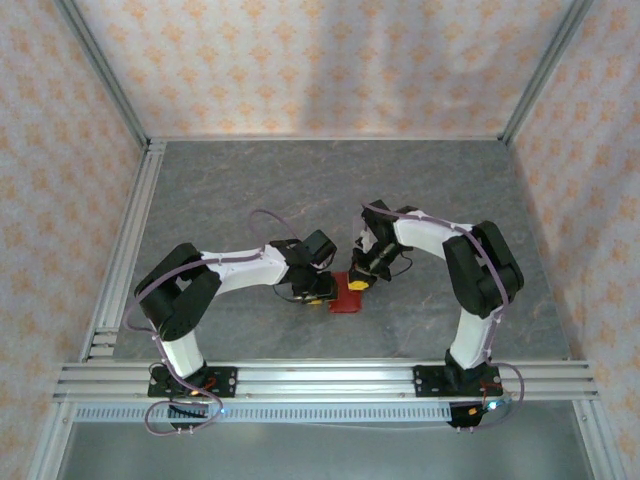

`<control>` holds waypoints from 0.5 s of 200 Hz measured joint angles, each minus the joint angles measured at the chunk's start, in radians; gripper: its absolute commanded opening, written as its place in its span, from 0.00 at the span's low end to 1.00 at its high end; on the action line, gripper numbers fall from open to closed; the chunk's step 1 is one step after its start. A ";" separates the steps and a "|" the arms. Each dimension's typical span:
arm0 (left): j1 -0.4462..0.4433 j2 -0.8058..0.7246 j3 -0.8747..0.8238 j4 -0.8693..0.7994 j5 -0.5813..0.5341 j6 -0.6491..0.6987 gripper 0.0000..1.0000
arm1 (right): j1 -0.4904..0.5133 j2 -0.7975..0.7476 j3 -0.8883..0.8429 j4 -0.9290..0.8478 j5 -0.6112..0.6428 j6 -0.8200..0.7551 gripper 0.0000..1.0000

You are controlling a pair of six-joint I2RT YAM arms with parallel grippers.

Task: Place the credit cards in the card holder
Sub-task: Close the button on the card holder.

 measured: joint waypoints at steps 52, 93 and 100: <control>0.000 0.000 0.000 0.000 0.001 0.000 0.38 | 0.000 0.001 0.000 0.001 0.004 0.001 0.00; 0.000 0.000 0.000 0.000 0.002 0.000 0.38 | 0.002 0.001 -0.004 0.011 0.016 0.001 0.00; 0.000 0.000 0.000 0.000 0.002 0.000 0.38 | 0.004 0.001 -0.006 0.016 0.017 0.001 0.00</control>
